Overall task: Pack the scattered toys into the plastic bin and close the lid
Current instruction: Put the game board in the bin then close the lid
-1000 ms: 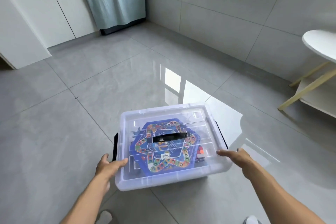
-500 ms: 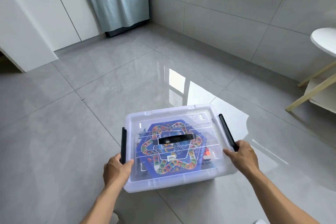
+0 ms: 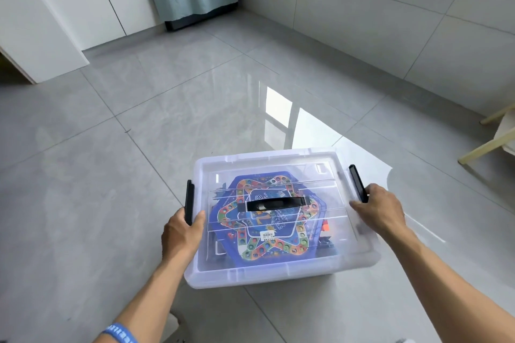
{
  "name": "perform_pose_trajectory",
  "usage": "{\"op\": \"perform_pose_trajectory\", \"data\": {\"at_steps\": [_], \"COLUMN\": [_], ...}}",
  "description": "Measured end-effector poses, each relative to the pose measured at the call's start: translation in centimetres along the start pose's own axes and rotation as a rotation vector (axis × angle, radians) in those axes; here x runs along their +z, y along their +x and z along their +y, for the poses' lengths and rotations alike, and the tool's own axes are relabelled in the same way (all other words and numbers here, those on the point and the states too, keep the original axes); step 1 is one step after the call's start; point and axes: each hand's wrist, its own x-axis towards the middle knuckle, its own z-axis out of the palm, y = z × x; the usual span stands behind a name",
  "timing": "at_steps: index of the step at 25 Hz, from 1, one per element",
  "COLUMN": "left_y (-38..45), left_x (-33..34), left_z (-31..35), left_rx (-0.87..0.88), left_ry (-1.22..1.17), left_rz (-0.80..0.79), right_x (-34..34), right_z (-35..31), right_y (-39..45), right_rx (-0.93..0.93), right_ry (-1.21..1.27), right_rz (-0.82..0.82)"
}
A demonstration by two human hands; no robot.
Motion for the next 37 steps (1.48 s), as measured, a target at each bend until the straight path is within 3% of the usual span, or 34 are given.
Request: {"op": "perform_pose_trajectory", "data": {"at_steps": [2, 4, 6, 8, 11, 17, 22, 26, 30, 37], "left_y": [0.0, 0.3, 0.3, 0.7, 2.3, 4.9, 9.4, 14.2, 22.9, 42.4], "left_x": [1.1, 2.1, 2.2, 1.2, -1.6, -16.1, -31.4, -38.2, -39.4, -35.4], "left_z": [-0.3, -0.6, -0.5, 0.9, 4.2, 19.3, 32.3, 40.1, 45.6, 52.4], "left_rx": [0.038, 0.03, -0.035, -0.165, -0.311, -0.306, -0.179, -0.132, -0.154, -0.269], "left_ry": [-0.006, -0.018, -0.047, -0.149, -0.193, -0.282, -0.274, -0.33, -0.296, -0.164], "left_rz": [0.132, 0.207, 0.183, 0.078, -0.064, -0.19, -0.532, -0.561, -0.578, -0.539], "right_x": [1.1, 2.8, 3.4, 2.4, -0.9, -18.5, -36.2, -44.3, -45.0, -40.6], "right_z": [-0.5, 0.2, 0.8, 0.0, -2.5, -13.3, -26.5, -34.3, -39.9, -50.3], "right_y": [0.7, 1.2, 1.5, 1.9, 2.8, 4.2, 4.0, 5.0, 10.3, 28.2], "right_rx": [-0.046, -0.015, 0.135, 0.265, 0.312, 0.364, 0.388, 0.369, 0.387, 0.422], "right_ry": [-0.024, 0.017, 0.302, 0.568, 0.605, 0.627, 0.656, 0.703, 0.728, 0.756], "right_rz": [0.175, 0.251, 0.123, -0.119, -0.208, -0.217, -0.107, -0.034, -0.02, -0.113]}}
